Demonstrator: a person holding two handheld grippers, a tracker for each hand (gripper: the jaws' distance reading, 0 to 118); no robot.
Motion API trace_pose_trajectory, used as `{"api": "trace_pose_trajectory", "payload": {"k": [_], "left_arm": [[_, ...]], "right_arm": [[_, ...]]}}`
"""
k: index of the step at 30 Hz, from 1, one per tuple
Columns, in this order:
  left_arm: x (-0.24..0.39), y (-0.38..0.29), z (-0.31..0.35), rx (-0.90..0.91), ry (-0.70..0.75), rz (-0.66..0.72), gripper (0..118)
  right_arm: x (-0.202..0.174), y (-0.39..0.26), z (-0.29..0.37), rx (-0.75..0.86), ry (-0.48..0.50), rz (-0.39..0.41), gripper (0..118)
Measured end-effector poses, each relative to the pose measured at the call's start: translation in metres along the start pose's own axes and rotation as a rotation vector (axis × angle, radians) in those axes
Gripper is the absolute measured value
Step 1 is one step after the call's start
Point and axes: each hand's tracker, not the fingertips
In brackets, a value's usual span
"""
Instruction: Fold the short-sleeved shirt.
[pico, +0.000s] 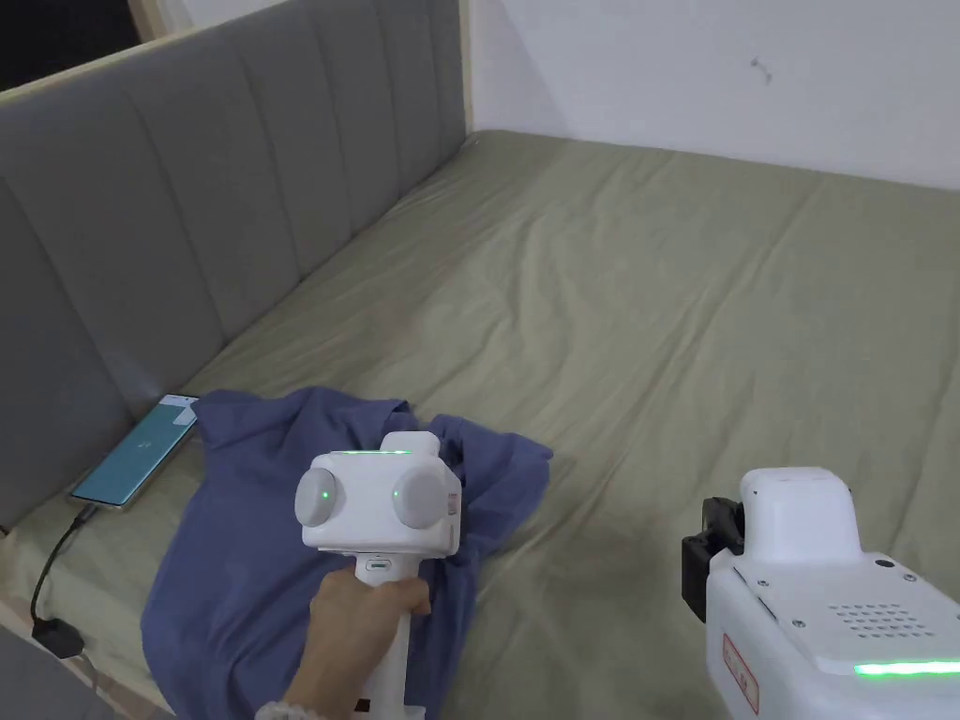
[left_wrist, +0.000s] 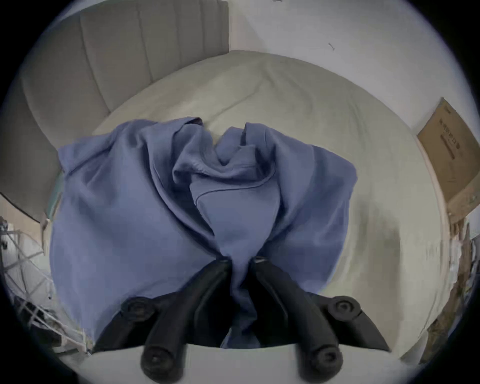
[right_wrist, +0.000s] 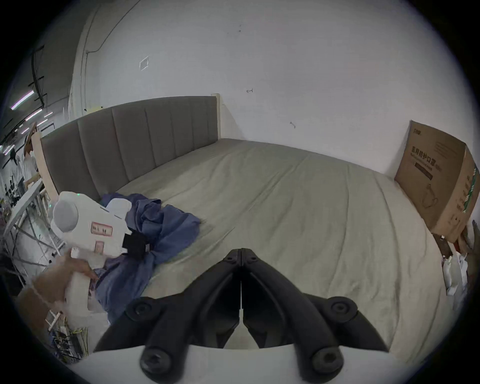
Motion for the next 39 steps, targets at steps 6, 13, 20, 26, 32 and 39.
{"api": "trace_pose_trajectory", "payload": {"k": [6, 13, 20, 26, 32, 39], "left_arm": [[-0.03, 0.012, 0.009, -0.019, -0.122, 0.153, 6], [0.011, 0.044, 0.073, 0.082, -0.124, 0.029, 6], [0.148, 0.071, 0.145, 0.193, -0.44, -0.086, 6], [0.306, 0.058, 0.194, 0.175, -0.855, -0.187, 6], [0.446, -0.013, 0.182, -0.032, -1.043, -0.295, 6], [0.513, -0.135, 0.069, -0.286, -0.779, -0.479, 6]], "right_arm": [[0.012, -0.005, 0.013, -0.004, -0.008, -0.052, 1], [0.046, 0.0, 0.04, 0.044, -0.063, -0.129, 1], [0.114, 0.002, 0.089, 0.113, -0.215, -0.22, 1], [0.196, -0.005, 0.164, 0.199, -0.429, -0.302, 1], [0.265, -0.031, 0.225, 0.211, -0.646, -0.417, 1], [0.295, -0.075, 0.238, 0.106, -0.722, -0.447, 1]]}}
